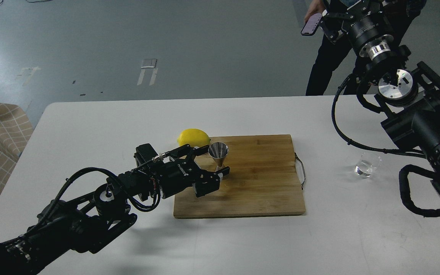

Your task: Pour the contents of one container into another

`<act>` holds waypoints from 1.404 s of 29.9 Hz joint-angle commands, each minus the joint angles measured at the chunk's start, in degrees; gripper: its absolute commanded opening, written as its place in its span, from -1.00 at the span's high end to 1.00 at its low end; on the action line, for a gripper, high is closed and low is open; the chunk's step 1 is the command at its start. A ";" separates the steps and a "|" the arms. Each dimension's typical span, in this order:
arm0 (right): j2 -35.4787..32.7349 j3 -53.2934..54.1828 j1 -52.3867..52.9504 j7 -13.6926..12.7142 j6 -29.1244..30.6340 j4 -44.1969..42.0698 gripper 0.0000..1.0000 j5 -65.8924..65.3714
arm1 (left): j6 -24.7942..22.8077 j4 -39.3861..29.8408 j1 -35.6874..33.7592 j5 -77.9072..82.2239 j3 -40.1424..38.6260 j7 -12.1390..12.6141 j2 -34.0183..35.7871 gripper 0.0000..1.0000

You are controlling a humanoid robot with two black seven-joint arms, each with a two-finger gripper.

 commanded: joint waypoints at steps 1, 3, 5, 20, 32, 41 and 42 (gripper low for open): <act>-0.43 -0.18 1.40 -0.06 -2.43 -0.18 -1.00 -0.46 | 0.45 -0.88 0.08 0.00 -0.04 0.00 1.15 -0.95; -0.61 -0.18 1.84 -0.15 -3.05 -0.18 -1.00 -1.08 | 0.45 -1.76 0.08 0.00 -0.04 0.00 1.67 -0.95; -0.61 -0.18 2.28 -0.15 -4.10 -0.18 -1.00 -2.31 | 0.45 -2.99 0.08 0.00 0.13 0.00 2.73 -0.95; -0.09 -4.83 3.33 -2.08 -10.33 0.00 -1.00 -3.28 | 0.45 -7.39 0.78 0.00 0.31 0.00 7.56 -0.95; 0.09 -8.27 4.04 -2.70 -12.98 0.35 -1.00 -2.93 | 0.36 -11.43 1.92 0.00 0.13 0.00 10.28 -0.95; 0.09 -8.27 4.13 -2.70 -12.89 0.44 -1.00 -2.93 | 0.36 -15.56 2.63 0.00 0.13 0.00 16.96 -0.95; 0.09 -8.27 4.13 -2.70 -12.89 0.44 -1.00 -2.93 | 0.36 -16.09 2.63 0.00 0.13 0.00 17.49 -0.95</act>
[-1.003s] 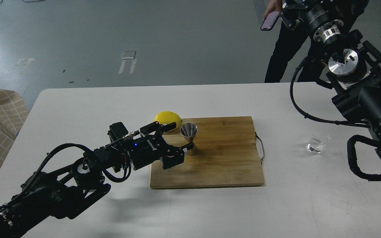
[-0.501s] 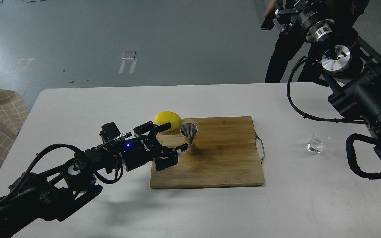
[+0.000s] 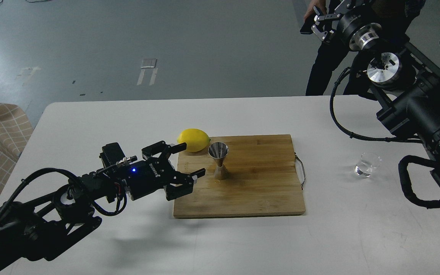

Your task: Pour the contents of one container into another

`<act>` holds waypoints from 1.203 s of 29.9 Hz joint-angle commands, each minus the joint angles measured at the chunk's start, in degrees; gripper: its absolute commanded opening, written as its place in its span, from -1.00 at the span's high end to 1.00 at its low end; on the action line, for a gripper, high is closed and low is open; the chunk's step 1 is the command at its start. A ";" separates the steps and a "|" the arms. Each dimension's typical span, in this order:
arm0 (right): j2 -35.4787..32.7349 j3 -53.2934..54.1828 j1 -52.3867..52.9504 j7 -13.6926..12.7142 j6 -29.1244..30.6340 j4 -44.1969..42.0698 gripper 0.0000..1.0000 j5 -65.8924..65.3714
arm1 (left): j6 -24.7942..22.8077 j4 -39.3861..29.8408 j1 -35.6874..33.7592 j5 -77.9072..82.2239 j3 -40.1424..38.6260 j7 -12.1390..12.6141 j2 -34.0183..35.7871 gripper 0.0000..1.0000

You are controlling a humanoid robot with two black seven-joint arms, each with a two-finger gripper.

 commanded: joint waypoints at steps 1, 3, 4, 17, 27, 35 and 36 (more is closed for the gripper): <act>0.00 0.00 0.01 0.04 0.03 -0.04 -1.00 0.00 | -0.09 -2.66 0.40 0.00 0.07 0.00 3.00 -0.95; 0.00 -0.08 0.01 0.04 0.12 -0.04 -1.00 0.00 | -0.18 -3.90 0.49 0.00 0.07 0.00 5.11 -0.95; 0.00 -0.08 -0.16 -0.04 0.12 0.05 -1.00 0.00 | -0.18 -4.78 0.49 0.00 -0.02 0.00 6.68 -0.95; -0.27 0.00 -0.34 0.04 0.39 0.05 -1.00 0.00 | -1.93 -4.79 -2.58 -18.63 -5.64 0.00 13.64 -0.95; -0.62 0.01 -0.69 0.04 0.47 0.93 -1.00 0.17 | -9.49 1.89 -9.35 -49.45 -11.36 0.00 13.29 -0.95; -0.62 0.09 -0.96 0.04 0.47 1.19 -1.00 0.26 | -11.51 5.22 -11.28 -71.62 -11.71 0.00 12.77 -0.95; -0.62 0.09 -0.96 0.04 0.47 1.19 -1.00 0.26 | -12.39 6.19 -11.89 -74.96 -11.71 0.00 11.98 -0.95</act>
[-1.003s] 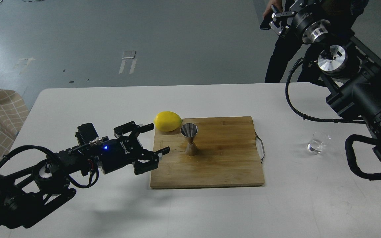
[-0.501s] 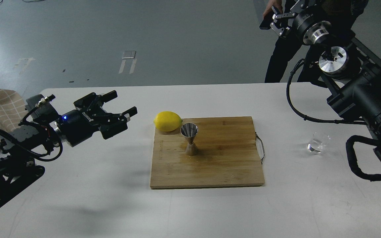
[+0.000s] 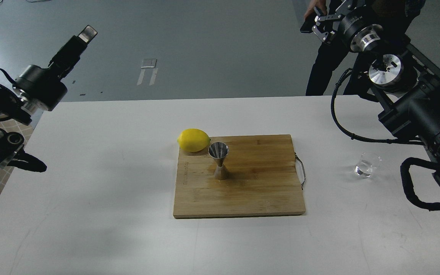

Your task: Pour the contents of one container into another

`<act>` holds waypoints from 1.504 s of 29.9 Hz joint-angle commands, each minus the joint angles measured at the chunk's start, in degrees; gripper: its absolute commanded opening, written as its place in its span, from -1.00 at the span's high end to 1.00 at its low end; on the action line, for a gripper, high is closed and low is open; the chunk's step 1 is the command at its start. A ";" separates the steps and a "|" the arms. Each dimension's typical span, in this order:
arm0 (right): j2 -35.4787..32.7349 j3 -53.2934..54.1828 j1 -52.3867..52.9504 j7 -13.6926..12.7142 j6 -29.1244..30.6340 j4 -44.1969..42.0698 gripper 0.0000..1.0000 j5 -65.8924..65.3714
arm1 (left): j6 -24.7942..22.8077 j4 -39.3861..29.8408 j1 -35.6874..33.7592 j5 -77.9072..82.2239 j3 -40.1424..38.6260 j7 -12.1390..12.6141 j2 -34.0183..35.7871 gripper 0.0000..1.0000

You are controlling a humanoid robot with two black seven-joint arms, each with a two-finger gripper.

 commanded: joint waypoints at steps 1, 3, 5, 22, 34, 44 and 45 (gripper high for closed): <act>0.00 0.15 -0.01 0.00 0.00 0.02 -1.00 0.00 | -1.97 2.74 -1.44 -9.11 -0.07 -0.01 -1.41 -0.95; -0.09 0.15 -0.10 0.00 0.00 0.02 -1.00 0.09 | -4.33 5.37 -2.58 -13.92 -0.07 -0.01 -2.46 -0.95; -0.09 0.32 -0.36 0.00 0.00 0.02 -1.00 0.18 | -6.27 8.09 -3.54 -19.11 -0.33 0.04 -3.25 -0.95; -9.13 0.50 -6.69 -0.79 0.53 9.59 -1.00 5.63 | -14.36 18.66 -7.50 -41.11 -3.23 7.59 -7.65 -0.95; -17.57 -0.12 -13.55 -0.97 3.08 18.21 -1.00 6.42 | -14.63 18.31 -7.50 -41.03 -3.23 8.48 -8.53 -0.95; -25.39 -0.12 -20.66 -0.88 3.34 26.64 -1.00 6.42 | -14.80 17.95 -7.50 -40.85 -2.97 8.48 -9.41 -0.95; -26.62 -0.03 -21.80 -0.79 3.34 27.78 -1.00 6.42 | -14.80 17.95 -7.50 -40.85 -2.97 8.48 -9.41 -0.95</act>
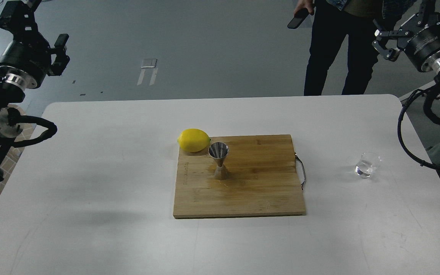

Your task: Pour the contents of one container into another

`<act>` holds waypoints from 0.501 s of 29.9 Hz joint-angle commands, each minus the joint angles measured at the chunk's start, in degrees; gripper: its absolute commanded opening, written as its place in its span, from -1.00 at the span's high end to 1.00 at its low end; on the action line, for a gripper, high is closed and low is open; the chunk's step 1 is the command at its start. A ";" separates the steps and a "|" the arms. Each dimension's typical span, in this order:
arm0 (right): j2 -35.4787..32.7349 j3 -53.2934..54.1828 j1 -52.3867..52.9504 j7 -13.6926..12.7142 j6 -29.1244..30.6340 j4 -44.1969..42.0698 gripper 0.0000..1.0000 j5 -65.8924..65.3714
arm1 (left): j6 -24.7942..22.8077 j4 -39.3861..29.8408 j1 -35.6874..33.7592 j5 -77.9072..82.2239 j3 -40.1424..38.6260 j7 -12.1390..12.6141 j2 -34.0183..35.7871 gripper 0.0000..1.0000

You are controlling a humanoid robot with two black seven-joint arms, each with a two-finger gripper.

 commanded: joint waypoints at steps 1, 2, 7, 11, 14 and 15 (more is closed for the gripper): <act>-3.08 0.10 -2.83 0.13 0.01 3.02 -1.00 0.09 | -0.01 -0.10 0.03 0.07 0.01 0.00 -0.24 -0.95; -3.61 0.18 -3.27 0.21 -0.08 3.63 -1.00 0.18 | -0.01 -0.01 0.03 0.07 0.01 0.00 -0.24 -0.95; -5.99 4.31 -8.63 0.04 -0.43 7.32 -1.00 7.02 | -0.01 -0.19 0.11 0.16 0.18 0.09 -1.47 -0.95; -6.08 8.87 -14.69 -0.05 -0.96 10.66 -1.00 12.13 | -0.01 -0.19 -0.06 0.24 0.27 0.61 -1.55 -0.95; -7.74 12.21 -19.87 -0.14 -0.96 14.08 -1.00 12.66 | 0.08 -0.27 -0.32 0.33 0.18 0.79 -1.90 -0.95; -7.92 13.01 -20.93 -0.14 -0.96 14.79 -1.00 12.66 | 0.08 -0.27 -0.41 0.33 0.18 0.79 -1.99 -0.95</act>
